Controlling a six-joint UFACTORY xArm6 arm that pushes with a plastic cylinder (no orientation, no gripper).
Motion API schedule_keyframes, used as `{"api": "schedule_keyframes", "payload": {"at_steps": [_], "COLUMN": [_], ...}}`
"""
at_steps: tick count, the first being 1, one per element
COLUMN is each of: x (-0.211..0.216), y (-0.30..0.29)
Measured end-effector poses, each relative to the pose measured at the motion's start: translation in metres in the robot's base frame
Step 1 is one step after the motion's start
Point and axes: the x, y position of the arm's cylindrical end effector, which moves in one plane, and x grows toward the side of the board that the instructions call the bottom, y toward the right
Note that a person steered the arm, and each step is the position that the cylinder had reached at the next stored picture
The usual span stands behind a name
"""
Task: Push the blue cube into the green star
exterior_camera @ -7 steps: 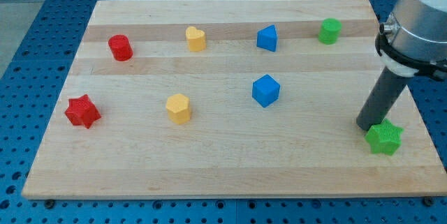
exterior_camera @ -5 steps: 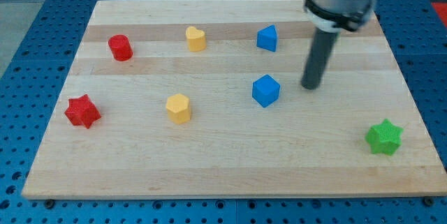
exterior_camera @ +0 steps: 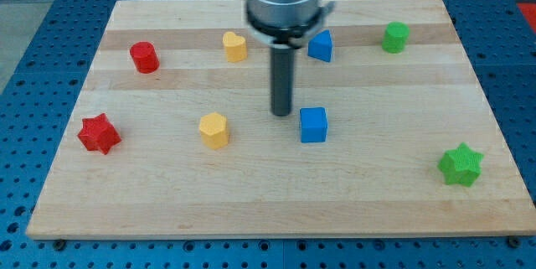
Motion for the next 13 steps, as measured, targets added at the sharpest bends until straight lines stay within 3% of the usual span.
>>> {"api": "schedule_keyframes", "payload": {"at_steps": [1, 3, 4, 5, 6, 7, 9, 13], "x": [0.022, 0.015, 0.019, 0.021, 0.044, 0.062, 0.014, 0.055], "y": [-0.025, 0.102, 0.131, 0.063, 0.036, 0.072, 0.166, 0.184]}}
